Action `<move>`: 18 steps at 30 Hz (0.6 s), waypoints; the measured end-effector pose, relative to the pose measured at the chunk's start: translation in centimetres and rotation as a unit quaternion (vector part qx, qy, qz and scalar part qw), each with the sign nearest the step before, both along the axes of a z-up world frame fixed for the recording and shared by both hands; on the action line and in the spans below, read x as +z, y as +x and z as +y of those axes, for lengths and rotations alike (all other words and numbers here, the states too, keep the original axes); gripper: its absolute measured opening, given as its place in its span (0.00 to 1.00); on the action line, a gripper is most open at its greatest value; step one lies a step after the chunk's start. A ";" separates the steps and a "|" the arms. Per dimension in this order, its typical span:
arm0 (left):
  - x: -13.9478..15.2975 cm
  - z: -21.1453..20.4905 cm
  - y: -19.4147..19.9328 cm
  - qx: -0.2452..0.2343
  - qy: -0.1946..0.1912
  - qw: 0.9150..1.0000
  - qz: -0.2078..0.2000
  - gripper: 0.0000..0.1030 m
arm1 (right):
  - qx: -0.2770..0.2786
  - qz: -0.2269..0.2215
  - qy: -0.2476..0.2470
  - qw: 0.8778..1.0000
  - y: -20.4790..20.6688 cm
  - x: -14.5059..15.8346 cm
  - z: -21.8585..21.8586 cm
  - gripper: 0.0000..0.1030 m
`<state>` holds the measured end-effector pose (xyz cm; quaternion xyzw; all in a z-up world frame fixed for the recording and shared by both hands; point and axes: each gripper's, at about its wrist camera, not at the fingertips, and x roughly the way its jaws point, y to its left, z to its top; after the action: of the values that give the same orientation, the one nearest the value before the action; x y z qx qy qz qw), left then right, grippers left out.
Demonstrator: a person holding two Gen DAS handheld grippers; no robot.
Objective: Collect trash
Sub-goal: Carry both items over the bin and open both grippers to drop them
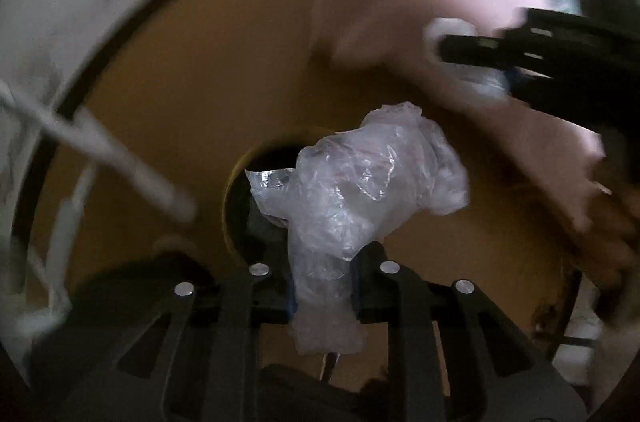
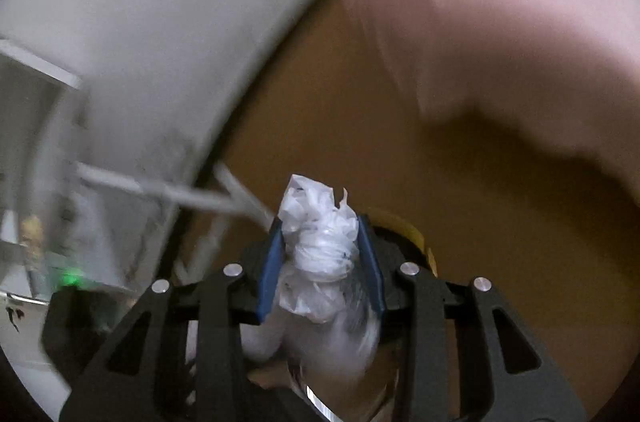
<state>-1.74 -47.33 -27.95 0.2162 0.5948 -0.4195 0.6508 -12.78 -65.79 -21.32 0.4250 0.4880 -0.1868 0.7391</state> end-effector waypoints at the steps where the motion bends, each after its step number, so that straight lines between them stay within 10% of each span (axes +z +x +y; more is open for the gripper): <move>1: -2.3 -0.1 0.1 0.001 0.028 1.000 -0.002 0.16 | 0.006 0.023 0.023 0.999 0.2 -2.4 0.2 0.35; 11: -6.2 0.5 1.1 0.001 0.077 0.997 0.021 0.20 | 0.010 0.066 0.097 0.993 1.1 -8.1 0.4 0.37; 13: -6.3 0.6 0.6 -0.002 0.081 0.996 0.027 0.66 | 0.008 0.076 0.096 0.992 1.5 -8.3 0.4 0.76; 18: -4.6 0.5 -1.7 -0.045 0.051 0.998 -0.007 0.88 | -0.004 0.078 0.098 0.992 0.9 -7.8 -0.1 0.90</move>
<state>-3.40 -46.86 -32.53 0.2781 0.6006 -0.4164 0.6234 -11.86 -65.89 -29.15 0.4815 0.5580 -0.1737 0.6532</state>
